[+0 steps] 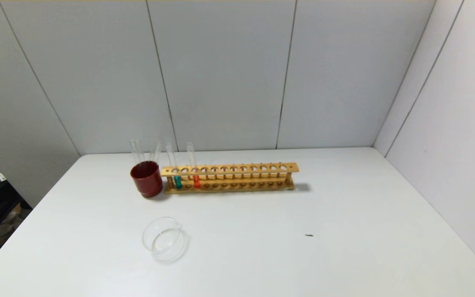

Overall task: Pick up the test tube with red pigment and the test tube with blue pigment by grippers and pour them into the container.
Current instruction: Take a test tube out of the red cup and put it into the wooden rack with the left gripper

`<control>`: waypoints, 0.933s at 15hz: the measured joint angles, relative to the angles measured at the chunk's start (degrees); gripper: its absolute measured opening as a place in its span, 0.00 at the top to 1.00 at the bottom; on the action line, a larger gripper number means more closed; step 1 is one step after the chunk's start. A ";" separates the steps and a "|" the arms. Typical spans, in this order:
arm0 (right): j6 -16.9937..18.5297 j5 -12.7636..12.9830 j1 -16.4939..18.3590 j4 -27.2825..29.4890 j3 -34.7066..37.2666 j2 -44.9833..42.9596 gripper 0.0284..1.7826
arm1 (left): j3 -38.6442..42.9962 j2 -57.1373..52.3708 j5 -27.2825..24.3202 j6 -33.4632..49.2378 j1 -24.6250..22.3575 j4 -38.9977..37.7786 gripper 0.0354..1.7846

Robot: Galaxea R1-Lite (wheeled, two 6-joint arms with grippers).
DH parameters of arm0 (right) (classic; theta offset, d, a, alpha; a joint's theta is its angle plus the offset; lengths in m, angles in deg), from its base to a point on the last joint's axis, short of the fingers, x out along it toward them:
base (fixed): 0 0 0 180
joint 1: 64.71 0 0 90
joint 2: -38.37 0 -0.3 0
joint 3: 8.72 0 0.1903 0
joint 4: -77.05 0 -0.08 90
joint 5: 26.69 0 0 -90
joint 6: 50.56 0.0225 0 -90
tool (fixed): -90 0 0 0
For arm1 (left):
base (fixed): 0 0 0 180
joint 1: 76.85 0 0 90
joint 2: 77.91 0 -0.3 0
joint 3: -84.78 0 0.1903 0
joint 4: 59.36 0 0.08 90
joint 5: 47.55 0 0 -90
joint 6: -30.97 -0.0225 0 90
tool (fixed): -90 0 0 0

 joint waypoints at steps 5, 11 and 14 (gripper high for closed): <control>0.00 0.02 0.00 0.00 0.00 0.00 0.02 | 0.00 0.00 -0.06 -0.33 0.00 0.05 0.02; -0.02 0.02 0.00 0.00 0.00 0.00 0.02 | 0.00 0.02 0.05 -0.11 0.00 0.02 0.02; 0.00 0.02 0.00 0.00 0.00 0.00 0.02 | -0.24 0.02 -0.28 -0.72 0.00 -0.69 0.02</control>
